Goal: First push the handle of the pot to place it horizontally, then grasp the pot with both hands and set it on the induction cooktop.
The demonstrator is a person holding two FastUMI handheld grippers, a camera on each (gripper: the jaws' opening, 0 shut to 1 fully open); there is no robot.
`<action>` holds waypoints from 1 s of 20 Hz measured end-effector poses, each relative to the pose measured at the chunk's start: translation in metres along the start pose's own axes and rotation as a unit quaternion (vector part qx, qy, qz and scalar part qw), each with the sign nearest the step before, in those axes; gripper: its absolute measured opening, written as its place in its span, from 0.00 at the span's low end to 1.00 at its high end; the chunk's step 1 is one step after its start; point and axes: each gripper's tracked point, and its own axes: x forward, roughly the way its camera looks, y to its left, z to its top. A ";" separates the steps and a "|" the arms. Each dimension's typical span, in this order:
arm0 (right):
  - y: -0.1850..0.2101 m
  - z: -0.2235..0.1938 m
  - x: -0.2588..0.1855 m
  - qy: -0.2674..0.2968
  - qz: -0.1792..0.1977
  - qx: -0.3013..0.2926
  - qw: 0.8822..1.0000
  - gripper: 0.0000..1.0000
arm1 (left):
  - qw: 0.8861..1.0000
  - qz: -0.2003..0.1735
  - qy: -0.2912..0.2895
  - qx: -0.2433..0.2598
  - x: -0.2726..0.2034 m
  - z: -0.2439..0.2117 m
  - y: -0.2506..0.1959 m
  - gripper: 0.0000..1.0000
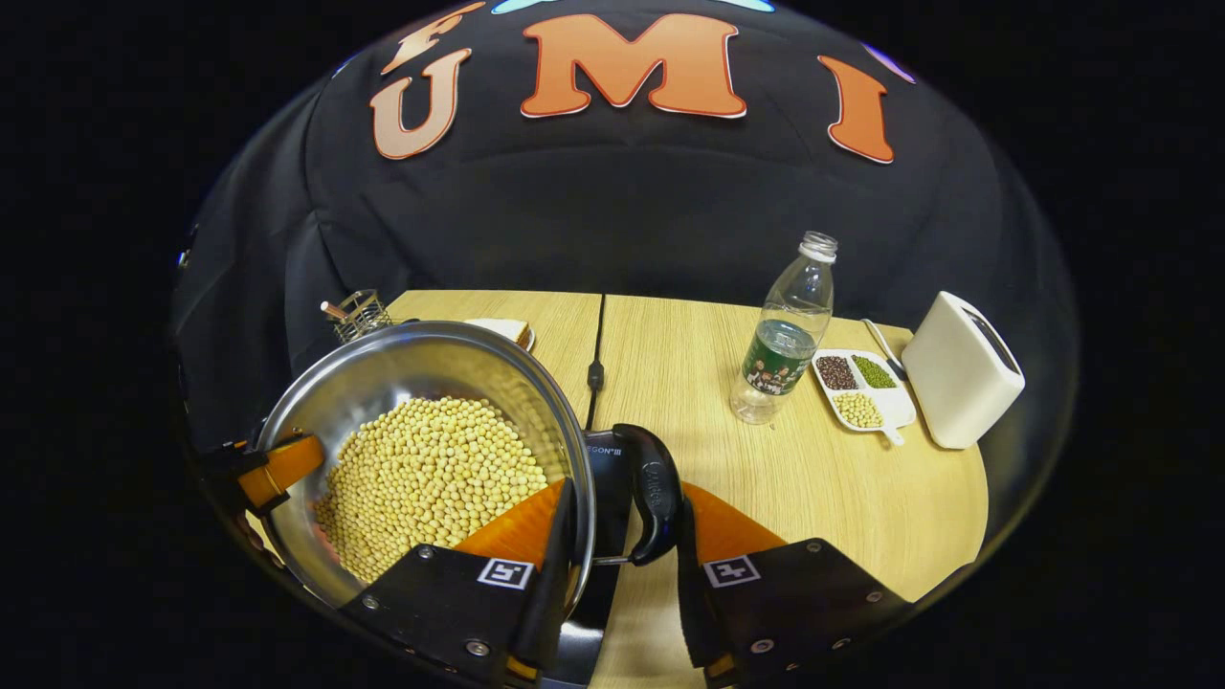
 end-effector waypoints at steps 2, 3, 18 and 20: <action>0.001 0.000 -0.001 -0.001 -0.005 0.001 1.000 0.50 | 1.000 0.002 0.003 -0.004 0.001 0.002 0.001 0.73; -0.001 0.000 -0.001 -0.003 -0.007 0.002 1.000 0.50 | 1.000 0.001 0.004 -0.006 0.001 0.002 0.001 0.72; -0.004 0.004 -0.013 -0.011 -0.017 -0.014 1.000 0.66 | 1.000 -0.010 0.021 0.000 0.000 0.003 0.000 0.79; -0.005 0.024 -0.034 -0.048 -0.007 -0.017 0.999 0.71 | 1.000 0.000 0.002 0.006 -0.009 0.015 0.003 0.79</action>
